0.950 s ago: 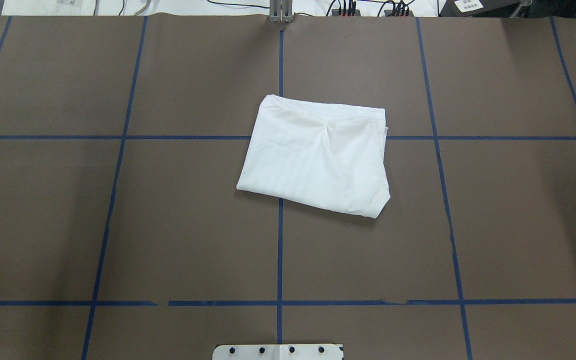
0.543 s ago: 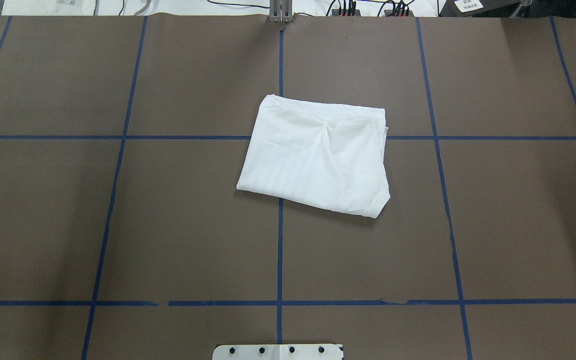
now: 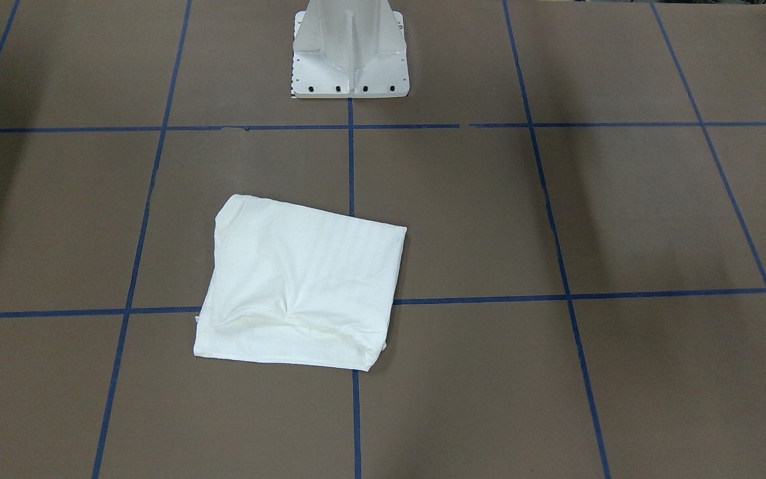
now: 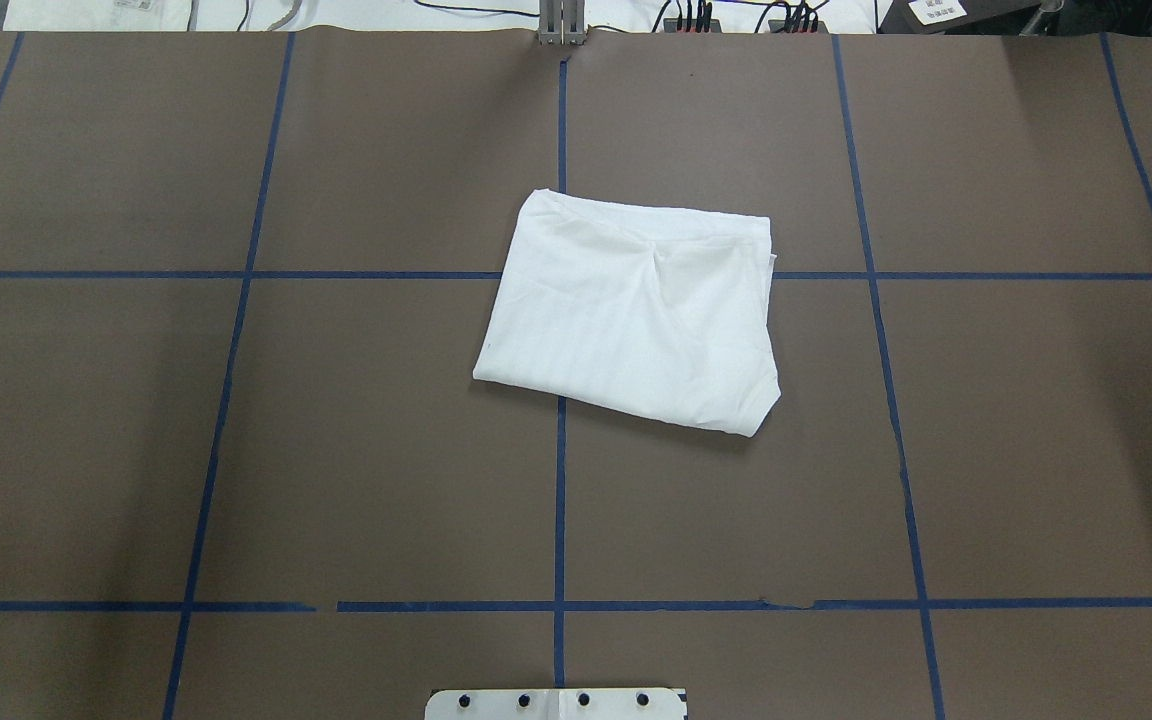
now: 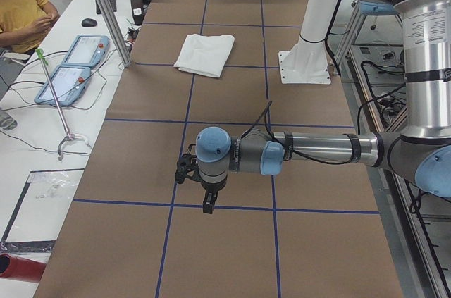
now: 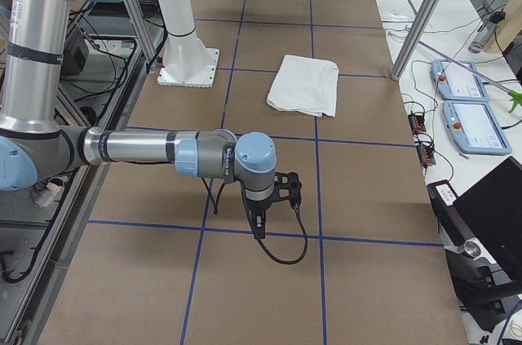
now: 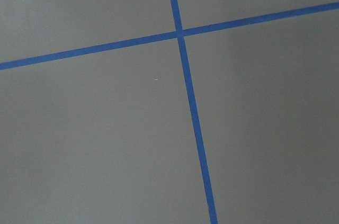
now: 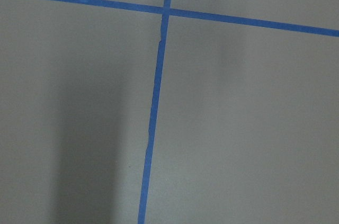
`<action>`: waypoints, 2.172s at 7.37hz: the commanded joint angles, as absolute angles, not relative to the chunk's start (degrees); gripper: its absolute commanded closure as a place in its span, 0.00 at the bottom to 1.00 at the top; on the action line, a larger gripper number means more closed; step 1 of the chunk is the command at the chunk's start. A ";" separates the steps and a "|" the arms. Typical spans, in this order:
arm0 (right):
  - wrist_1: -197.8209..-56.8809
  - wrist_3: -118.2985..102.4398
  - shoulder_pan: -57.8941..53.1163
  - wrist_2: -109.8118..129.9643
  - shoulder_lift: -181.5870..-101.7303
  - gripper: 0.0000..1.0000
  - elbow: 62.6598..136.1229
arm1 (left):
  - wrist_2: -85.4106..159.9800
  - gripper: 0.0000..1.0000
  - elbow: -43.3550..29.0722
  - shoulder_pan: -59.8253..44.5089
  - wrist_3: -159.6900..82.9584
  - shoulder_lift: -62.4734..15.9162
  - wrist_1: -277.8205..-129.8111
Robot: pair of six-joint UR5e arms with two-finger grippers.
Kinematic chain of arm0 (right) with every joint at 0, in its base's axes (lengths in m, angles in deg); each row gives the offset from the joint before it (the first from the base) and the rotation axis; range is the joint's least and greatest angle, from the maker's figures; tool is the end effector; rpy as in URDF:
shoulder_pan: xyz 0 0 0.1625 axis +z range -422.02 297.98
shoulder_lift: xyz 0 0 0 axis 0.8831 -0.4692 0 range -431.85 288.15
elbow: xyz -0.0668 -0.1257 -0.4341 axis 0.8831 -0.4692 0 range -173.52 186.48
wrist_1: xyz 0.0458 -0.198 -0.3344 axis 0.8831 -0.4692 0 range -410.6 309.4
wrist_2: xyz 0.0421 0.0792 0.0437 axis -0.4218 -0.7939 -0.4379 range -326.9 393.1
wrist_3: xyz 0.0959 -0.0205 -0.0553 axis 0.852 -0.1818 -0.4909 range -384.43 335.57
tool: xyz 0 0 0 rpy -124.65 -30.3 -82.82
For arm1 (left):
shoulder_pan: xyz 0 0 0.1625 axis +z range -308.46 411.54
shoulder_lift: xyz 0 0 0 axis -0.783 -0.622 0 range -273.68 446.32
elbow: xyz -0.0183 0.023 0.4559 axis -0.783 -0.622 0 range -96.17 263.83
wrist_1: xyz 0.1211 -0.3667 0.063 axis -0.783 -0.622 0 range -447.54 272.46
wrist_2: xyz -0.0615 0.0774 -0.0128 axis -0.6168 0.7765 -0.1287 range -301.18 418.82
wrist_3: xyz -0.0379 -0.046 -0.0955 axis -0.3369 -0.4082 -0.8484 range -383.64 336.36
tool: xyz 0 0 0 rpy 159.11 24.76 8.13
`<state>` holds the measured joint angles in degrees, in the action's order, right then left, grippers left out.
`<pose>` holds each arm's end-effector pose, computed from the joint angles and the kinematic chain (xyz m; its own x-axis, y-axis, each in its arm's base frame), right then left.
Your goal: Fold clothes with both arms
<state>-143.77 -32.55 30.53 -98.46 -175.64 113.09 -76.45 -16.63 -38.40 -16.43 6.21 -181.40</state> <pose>0.0745 -0.3548 0.6729 0.7461 -0.1041 0.6576 0.0614 0.9942 0.0877 -0.0529 -0.3948 0.6802 0.6980 0.1802 -0.6930 -0.0894 0.9822 0.1653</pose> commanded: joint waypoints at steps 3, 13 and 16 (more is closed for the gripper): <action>-143.77 -32.25 30.53 -98.30 -175.74 0.00 113.10 | -76.45 0.00 -16.54 -38.37 -16.43 6.07 -181.40; -143.86 -32.43 30.53 -98.73 -175.83 0.00 113.01 | -76.36 0.00 -16.46 -38.37 -16.52 5.72 -182.63; -143.94 -32.43 30.53 -98.83 -175.83 0.00 112.92 | -76.45 0.00 -16.54 -38.37 -16.60 5.55 -182.63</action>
